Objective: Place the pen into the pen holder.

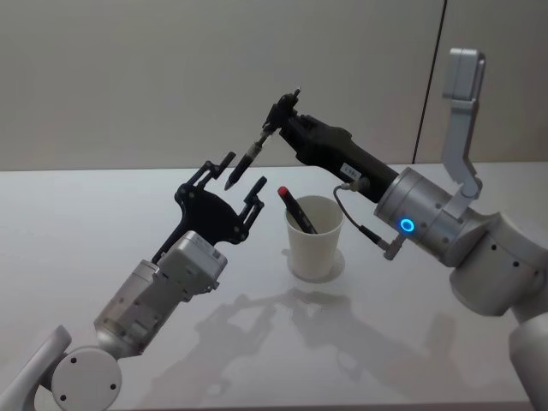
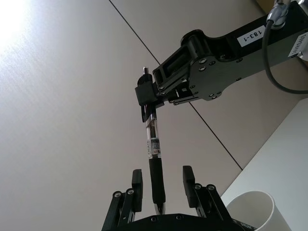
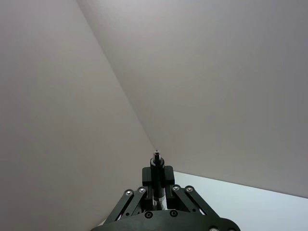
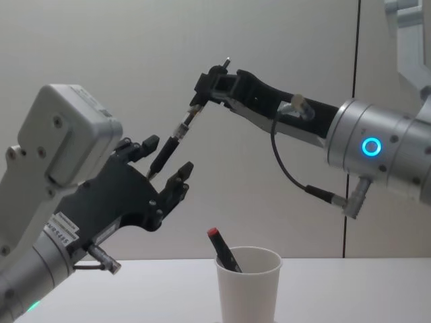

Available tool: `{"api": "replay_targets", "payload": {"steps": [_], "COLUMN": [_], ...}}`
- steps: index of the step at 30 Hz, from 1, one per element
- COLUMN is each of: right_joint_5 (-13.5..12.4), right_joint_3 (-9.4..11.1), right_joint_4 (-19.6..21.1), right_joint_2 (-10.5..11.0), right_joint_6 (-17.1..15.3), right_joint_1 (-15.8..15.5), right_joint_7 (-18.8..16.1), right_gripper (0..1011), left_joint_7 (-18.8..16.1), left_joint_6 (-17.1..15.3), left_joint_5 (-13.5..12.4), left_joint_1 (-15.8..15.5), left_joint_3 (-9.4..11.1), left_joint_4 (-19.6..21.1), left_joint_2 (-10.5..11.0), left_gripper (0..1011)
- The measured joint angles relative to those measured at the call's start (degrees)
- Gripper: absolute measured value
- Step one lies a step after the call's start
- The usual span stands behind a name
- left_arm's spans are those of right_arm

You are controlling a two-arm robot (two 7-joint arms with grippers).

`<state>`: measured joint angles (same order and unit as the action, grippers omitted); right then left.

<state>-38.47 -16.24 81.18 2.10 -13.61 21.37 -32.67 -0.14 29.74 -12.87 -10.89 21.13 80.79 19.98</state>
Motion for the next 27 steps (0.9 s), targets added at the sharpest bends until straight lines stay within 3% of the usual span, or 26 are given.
{"api": "replay_targets", "payload": {"steps": [16,27], "right_joint_5": [-0.3,2.6], "right_joint_3": [-0.3,-0.8], "right_joint_4": [-0.1,1.0], "right_joint_2": [0.4,0.7], "right_joint_6": [0.8,3.3], "right_joint_1": [0.3,-0.2], "right_joint_7": [0.6,3.6], "right_gripper": [130,130], "left_joint_7": [0.0,0.0], "left_joint_6": [0.1,0.1], "left_joint_5": [0.0,0.0], "left_joint_1": [0.0,0.0], "left_joint_3": [0.0,0.0], "left_joint_4": [0.0,0.0], "left_joint_2": [0.0,0.0], "left_gripper": [991,1004]}}
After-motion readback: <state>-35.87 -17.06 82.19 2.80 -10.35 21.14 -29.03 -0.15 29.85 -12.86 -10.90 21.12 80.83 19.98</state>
